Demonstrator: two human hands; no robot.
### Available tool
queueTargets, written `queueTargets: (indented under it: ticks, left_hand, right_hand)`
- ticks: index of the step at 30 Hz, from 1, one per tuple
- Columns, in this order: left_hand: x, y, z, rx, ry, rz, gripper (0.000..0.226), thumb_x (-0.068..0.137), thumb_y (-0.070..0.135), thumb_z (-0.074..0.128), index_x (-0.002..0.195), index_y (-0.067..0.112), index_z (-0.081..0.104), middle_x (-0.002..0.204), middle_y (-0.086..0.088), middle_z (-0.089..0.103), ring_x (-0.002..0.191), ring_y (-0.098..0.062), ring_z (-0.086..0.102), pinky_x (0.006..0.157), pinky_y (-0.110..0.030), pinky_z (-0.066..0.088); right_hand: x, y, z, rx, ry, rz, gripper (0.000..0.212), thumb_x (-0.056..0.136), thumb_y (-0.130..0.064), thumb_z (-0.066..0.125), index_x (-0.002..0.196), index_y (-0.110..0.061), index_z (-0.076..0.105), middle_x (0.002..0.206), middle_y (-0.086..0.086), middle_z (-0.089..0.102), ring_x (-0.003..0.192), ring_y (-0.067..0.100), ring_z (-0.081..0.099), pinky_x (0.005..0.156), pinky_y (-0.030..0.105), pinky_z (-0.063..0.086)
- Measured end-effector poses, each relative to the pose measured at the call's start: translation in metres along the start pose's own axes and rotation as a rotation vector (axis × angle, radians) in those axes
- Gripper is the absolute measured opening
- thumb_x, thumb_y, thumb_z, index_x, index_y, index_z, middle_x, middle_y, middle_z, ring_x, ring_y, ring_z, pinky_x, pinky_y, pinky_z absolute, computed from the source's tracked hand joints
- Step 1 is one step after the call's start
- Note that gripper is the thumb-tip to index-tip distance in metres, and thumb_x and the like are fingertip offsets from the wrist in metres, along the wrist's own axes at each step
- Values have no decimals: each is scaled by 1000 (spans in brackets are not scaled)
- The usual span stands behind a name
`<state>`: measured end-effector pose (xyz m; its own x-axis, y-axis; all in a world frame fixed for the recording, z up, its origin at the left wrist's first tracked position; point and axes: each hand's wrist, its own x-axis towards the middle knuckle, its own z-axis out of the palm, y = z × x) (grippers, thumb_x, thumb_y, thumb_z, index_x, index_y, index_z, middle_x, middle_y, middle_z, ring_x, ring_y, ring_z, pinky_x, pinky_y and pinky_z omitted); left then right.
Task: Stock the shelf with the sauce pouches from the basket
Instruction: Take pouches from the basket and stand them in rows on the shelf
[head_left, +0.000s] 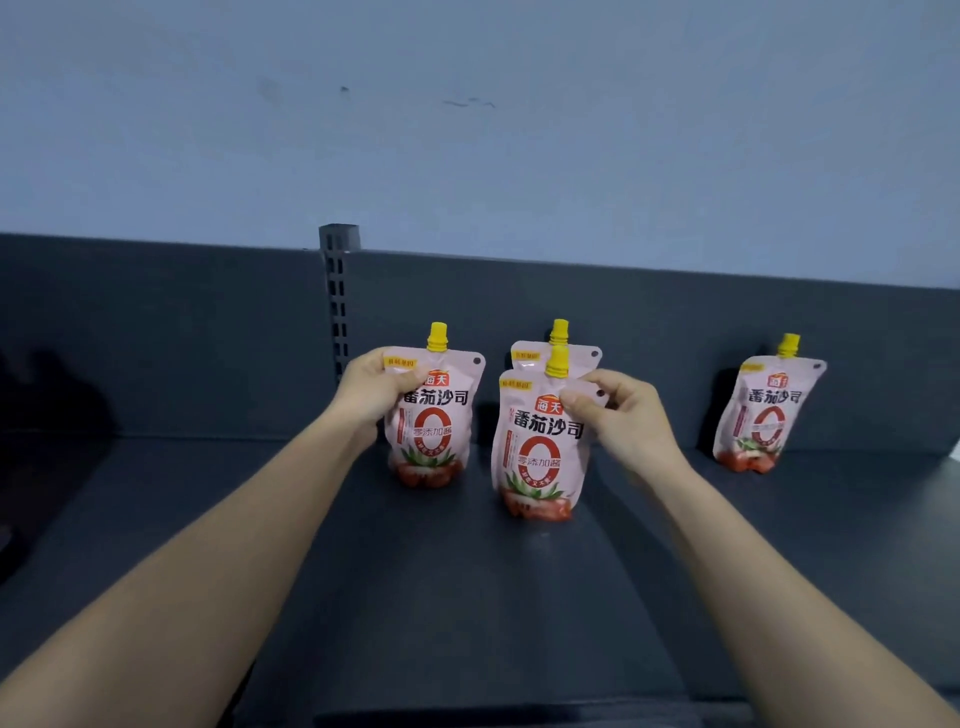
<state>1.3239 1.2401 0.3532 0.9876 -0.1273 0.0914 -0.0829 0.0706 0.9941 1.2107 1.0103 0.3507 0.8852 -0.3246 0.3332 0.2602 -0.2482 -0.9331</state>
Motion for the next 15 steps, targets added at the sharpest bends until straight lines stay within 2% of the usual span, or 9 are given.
queueTargets:
  ticks: [3,8,10,13,15]
  left_hand:
    - [8,-1,6,-7,-5,10,13,87,5,65,88,18,64,83,-1,74,73,-15,71,62,-32,55]
    - [16,-7,8,5,-44,27,12,88,6,64,92,17,64,91,-5,73,82,-20,70,69,-34,55]
    - [17,-7,4,37,-95,27,14,88,5,64,96,15,64,95,-6,73,86,-21,69,72,-34,55]
    - [15,-7,-4,163,-153,19,20,86,1,64,99,16,64,96,-3,71,87,-17,68,69,-26,52]
    - [13,-9,-5,200,-121,26,21,84,0,66,96,17,66,92,0,71,82,-12,68,64,-23,51]
  right_hand:
    - [7,3,-2,-7,-4,-5,9,86,-8,68,81,-14,70,76,-2,76,72,13,73,59,27,55]
    - [17,8,-8,-53,-30,-47,5,88,-9,67,85,-10,71,83,0,76,73,12,73,62,24,56]
    - [19,8,-11,-67,-55,-60,5,87,-9,67,85,-11,71,80,-4,75,72,9,72,62,21,54]
    - [22,7,-16,-81,-124,-64,5,86,-6,69,85,-11,70,72,-8,74,66,3,70,57,15,51]
    - [24,8,-20,-73,-158,-46,11,83,-4,71,92,-9,66,77,-4,73,68,6,70,57,18,53]
